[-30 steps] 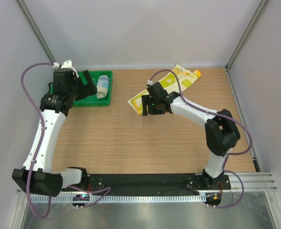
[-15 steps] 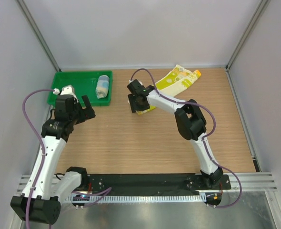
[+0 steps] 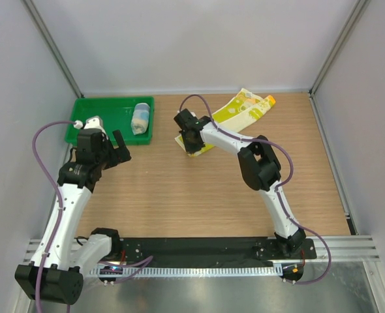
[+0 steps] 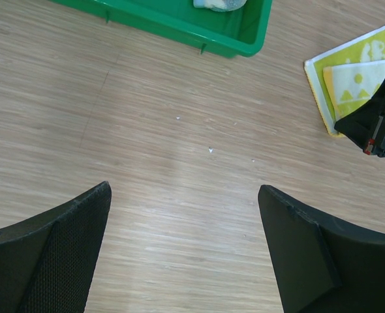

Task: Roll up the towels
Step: Move the towel to the center of the board, then flatten the towel

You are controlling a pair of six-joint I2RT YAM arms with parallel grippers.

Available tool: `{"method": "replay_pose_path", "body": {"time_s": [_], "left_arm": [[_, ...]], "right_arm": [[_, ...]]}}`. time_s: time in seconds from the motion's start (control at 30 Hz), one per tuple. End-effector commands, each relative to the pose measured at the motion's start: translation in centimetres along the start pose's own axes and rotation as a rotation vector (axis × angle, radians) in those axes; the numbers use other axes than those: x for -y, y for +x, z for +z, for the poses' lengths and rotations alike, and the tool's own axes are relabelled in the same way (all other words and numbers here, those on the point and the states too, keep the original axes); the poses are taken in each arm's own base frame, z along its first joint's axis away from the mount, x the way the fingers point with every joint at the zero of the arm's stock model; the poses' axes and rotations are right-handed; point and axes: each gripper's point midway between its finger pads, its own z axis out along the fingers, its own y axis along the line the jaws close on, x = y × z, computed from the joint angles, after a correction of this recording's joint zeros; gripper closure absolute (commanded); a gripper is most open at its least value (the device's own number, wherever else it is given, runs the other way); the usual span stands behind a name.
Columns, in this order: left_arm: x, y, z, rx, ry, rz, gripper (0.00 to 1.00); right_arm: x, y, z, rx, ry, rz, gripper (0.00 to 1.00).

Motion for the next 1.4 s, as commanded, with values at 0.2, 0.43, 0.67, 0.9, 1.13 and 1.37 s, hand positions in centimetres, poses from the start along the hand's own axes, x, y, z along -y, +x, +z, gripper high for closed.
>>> {"method": "replay_pose_path", "body": {"time_s": [0.2,0.43,0.67,0.9,1.13,1.37], "left_arm": [[0.2,-1.0,-0.1,0.045,0.013,0.014,0.08],[0.3,-1.0,-0.1,0.047,0.013,0.022,0.11],[1.1,-0.8,0.0,0.041,0.043,0.044,0.18],[6.7,3.7,0.7,-0.115,0.122,0.130,0.25],[13.8,9.9,3.6,-0.221,0.215,0.134,0.33],[15.8,12.4,8.8,-0.267,0.134,0.151,0.51]], "right_arm": [[-0.8,-2.4,-6.4,0.206,-0.119,0.238,0.99],[-5.7,2.5,-12.2,0.404,-0.347,0.619,0.99],[-4.0,8.1,-13.4,0.412,-0.247,0.538,0.19],[6.2,7.8,-20.6,0.619,0.026,0.497,0.09],[9.1,8.6,-22.5,0.637,0.062,0.499,0.09],[10.4,10.9,-22.3,0.599,0.080,0.493,0.10]]}}
